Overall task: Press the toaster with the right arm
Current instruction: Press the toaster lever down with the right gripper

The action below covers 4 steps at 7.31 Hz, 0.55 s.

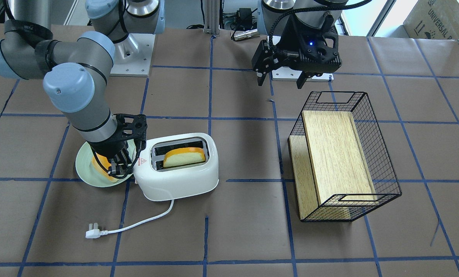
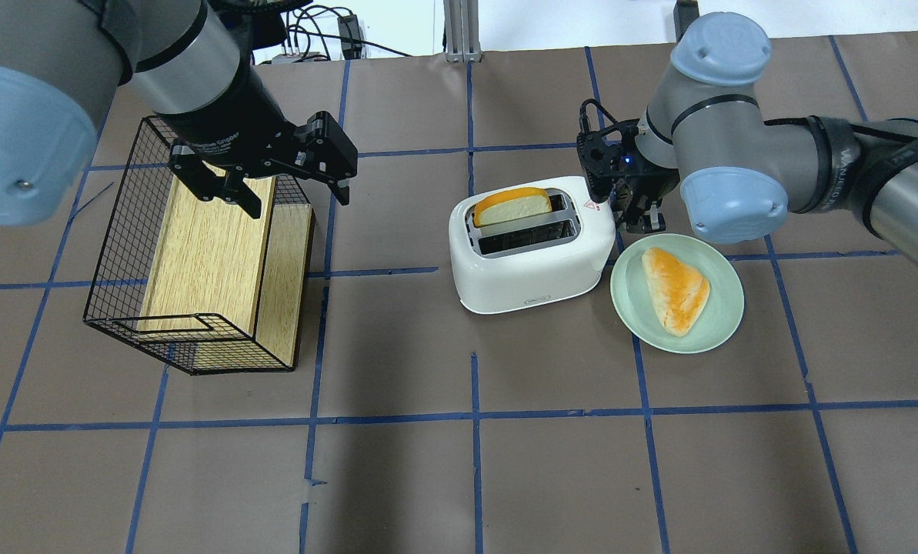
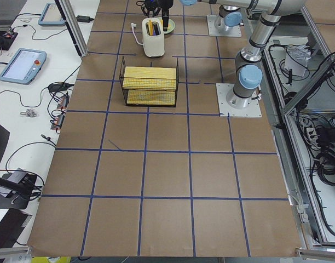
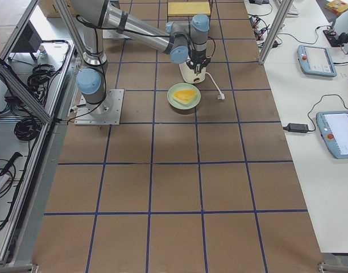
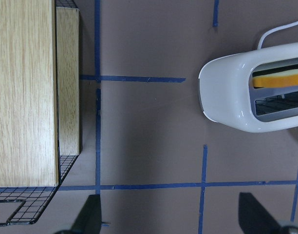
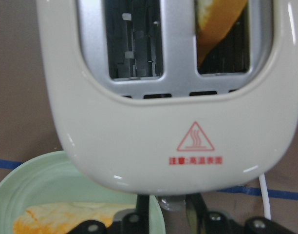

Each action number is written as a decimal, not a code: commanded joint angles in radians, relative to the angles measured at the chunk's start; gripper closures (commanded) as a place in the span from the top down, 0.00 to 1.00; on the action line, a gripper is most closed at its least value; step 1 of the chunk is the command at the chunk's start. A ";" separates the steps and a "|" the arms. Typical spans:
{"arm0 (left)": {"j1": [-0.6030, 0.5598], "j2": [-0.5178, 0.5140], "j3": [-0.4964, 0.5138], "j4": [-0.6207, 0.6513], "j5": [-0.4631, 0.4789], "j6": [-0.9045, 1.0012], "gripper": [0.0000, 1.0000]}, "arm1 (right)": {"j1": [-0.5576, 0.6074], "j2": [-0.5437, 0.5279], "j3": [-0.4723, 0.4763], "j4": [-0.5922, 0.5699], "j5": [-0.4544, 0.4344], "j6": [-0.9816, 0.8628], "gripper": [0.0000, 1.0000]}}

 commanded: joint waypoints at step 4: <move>0.000 0.000 0.000 0.000 0.000 0.000 1.00 | -0.002 0.008 0.044 -0.051 0.019 0.001 0.38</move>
